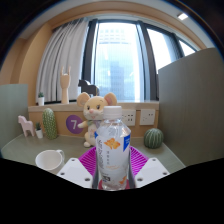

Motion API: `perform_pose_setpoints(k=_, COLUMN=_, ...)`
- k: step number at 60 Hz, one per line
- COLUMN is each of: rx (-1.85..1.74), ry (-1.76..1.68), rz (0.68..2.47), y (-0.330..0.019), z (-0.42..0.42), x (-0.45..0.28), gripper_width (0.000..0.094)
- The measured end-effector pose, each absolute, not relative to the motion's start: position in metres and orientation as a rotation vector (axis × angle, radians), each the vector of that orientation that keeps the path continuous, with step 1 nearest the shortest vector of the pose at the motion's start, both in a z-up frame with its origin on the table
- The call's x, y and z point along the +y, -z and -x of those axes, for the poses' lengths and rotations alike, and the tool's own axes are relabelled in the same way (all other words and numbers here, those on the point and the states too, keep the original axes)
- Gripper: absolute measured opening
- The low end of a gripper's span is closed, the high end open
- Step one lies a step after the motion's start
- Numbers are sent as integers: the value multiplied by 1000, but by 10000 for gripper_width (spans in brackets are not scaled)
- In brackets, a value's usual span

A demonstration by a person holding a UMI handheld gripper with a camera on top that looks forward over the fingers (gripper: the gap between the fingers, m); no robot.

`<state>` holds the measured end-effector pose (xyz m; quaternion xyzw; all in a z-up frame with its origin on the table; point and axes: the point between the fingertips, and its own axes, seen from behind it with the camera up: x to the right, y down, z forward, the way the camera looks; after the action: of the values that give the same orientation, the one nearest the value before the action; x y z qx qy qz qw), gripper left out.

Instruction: Pour water

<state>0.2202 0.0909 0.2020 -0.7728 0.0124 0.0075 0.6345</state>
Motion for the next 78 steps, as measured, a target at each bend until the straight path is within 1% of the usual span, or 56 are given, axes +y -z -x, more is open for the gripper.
perform_pose_setpoints(k=4, rx=30, ry=-18, rz=1770, y=-202, z=-220, x=90, gripper_width=451)
perform_pose_setpoints(k=10, rx=24, ry=-19, rz=1777, y=-200, z=-220, x=87, gripper_width=537)
perform_pose_setpoints(k=12, rx=26, ry=-8, rz=1794, y=-196, z=-222, x=84, gripper_width=589)
perform_pose_setpoints(k=16, rx=49, ry=15, rz=1833, y=-187, z=-228, x=75, gripper_width=752)
perform_pose_setpoints(k=18, rx=60, ry=24, rz=1837, y=-186, z=-231, x=69, gripper_width=802)
perform_pose_setpoints(k=19, rx=68, ry=28, rz=1836, y=-185, z=-230, x=65, gripper_width=811)
perform_pose_setpoints(k=23, rx=105, ry=26, rz=1844, y=-182, z=-228, x=49, gripper_width=806)
perform_pose_setpoints(k=29, rx=141, ry=12, rz=1861, y=-178, z=-215, x=20, gripper_width=825)
perform_pose_setpoints(k=39, rx=118, ry=26, rz=1881, y=-171, z=-180, x=-28, gripper_width=826)
perform_pose_setpoints(k=45, rx=115, ry=25, rz=1898, y=-167, z=-158, x=-53, gripper_width=853)
perform_pose_setpoints(k=51, rx=96, ry=28, rz=1910, y=-169, z=-138, x=-72, gripper_width=854)
perform_pose_setpoints(k=60, rx=56, ry=18, rz=1907, y=-182, z=-119, x=-87, gripper_width=856)
perform_pose_setpoints(k=78, rx=68, ry=28, rz=1880, y=-215, z=-118, x=-106, gripper_width=847)
